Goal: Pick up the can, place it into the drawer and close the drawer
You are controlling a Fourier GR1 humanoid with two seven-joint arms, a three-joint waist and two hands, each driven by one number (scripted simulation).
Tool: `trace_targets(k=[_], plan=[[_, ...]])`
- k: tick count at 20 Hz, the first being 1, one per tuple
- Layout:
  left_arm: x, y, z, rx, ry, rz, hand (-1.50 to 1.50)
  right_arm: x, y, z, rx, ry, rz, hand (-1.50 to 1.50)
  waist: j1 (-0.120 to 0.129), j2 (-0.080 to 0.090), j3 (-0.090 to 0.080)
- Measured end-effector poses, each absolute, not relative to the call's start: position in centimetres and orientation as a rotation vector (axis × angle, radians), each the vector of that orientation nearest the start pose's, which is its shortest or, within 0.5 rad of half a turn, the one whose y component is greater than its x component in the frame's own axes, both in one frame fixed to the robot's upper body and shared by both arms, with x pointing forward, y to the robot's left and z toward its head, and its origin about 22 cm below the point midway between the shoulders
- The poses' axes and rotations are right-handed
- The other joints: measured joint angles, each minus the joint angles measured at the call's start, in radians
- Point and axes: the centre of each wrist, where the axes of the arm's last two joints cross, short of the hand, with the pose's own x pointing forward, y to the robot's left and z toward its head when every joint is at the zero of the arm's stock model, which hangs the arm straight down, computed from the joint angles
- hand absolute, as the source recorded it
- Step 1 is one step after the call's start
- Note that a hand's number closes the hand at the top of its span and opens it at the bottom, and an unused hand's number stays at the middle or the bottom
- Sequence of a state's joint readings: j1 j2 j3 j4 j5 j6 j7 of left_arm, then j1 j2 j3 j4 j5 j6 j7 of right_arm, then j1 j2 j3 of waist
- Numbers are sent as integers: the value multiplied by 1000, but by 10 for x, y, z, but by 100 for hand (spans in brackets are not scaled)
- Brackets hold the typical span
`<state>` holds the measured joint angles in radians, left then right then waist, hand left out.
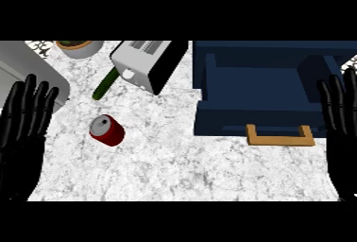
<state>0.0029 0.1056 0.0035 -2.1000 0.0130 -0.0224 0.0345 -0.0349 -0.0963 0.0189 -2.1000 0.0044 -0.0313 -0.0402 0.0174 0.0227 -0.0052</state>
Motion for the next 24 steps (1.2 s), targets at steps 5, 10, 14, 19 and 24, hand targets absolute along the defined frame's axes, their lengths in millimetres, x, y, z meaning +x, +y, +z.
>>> trace_targets(k=[5,10,14,19,24], plan=[[225,220,118,31,-2094,-123,-150,215,-233,134,-64,-2149,102,-150,-15,-16,4],[231,217,107,109,-1878,-72,-150,212,-245,112,-126,-1933,48,-150,-22,-19,6],[229,211,110,142,-1769,-53,-150,206,-246,103,-148,-1836,20,-150,-21,-22,6],[221,203,125,157,-1725,-43,-150,193,-255,100,-160,-1795,19,-150,-20,-23,6],[223,203,131,163,-1701,8,-150,185,-270,99,-159,-1787,13,-150,-20,-23,5]])
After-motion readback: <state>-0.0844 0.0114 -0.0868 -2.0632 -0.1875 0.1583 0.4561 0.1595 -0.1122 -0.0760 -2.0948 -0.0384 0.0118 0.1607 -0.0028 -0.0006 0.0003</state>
